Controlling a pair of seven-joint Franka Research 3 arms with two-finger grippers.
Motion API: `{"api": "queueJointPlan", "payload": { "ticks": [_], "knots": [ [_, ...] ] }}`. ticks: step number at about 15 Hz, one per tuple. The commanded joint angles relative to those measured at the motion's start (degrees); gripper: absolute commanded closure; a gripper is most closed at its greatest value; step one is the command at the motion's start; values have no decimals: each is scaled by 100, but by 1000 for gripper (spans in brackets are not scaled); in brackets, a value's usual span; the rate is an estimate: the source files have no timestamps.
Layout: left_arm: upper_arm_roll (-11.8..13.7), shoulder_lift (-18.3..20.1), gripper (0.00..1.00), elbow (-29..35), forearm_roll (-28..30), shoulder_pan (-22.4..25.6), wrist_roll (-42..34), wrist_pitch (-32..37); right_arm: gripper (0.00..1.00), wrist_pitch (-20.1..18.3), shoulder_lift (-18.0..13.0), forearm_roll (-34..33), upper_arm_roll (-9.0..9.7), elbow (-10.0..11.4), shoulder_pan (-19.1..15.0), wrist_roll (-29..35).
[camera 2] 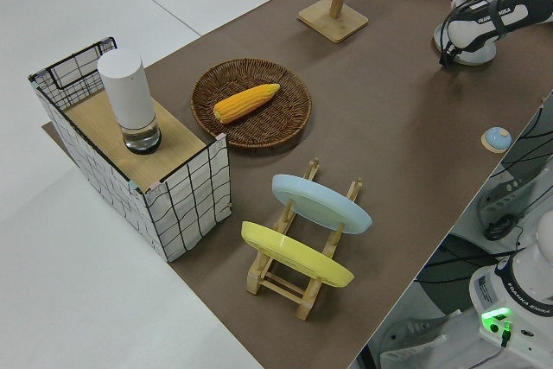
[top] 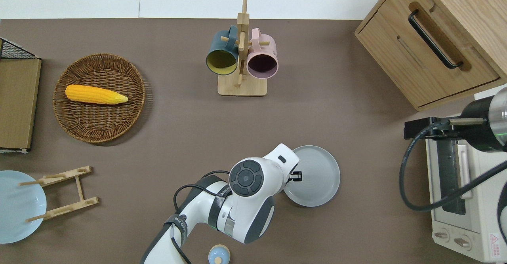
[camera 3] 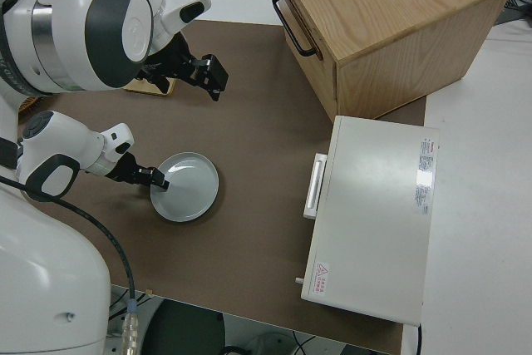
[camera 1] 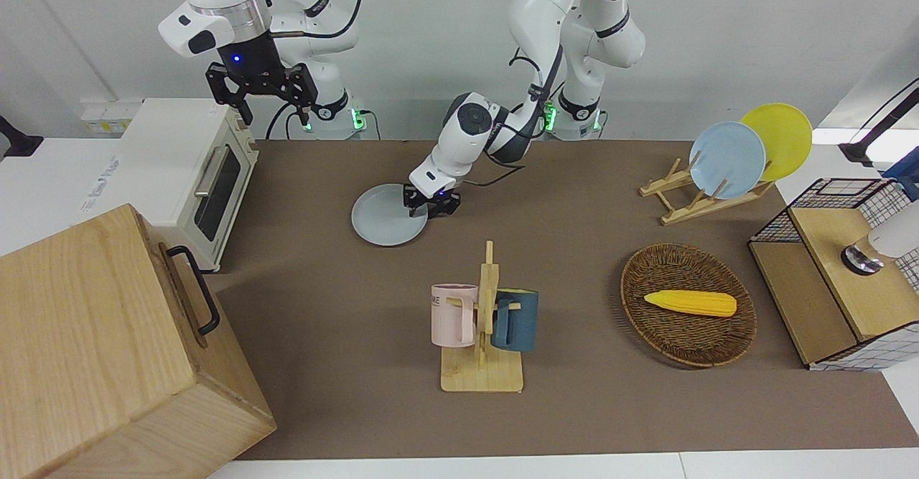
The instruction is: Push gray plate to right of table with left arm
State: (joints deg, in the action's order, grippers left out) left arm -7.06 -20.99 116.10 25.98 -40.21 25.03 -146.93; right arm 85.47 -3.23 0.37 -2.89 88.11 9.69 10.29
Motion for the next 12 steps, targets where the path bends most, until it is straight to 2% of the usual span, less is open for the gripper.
{"api": "queueJointPlan", "payload": {
  "ticks": [1, 2, 12],
  "knots": [
    [55, 7, 116, -70, 136, -40, 107, 234, 5, -65, 24, -2, -27, -57, 33, -10],
    [55, 59, 16, -70, 136, -31, 142, 304, 5, -65, 32, -2, -27, -57, 33, -10],
    [134, 683, 9, -44, 48, 206, 99, 1279, 5, -65, 24, -2, -27, -57, 33, -10]
  ]
}}
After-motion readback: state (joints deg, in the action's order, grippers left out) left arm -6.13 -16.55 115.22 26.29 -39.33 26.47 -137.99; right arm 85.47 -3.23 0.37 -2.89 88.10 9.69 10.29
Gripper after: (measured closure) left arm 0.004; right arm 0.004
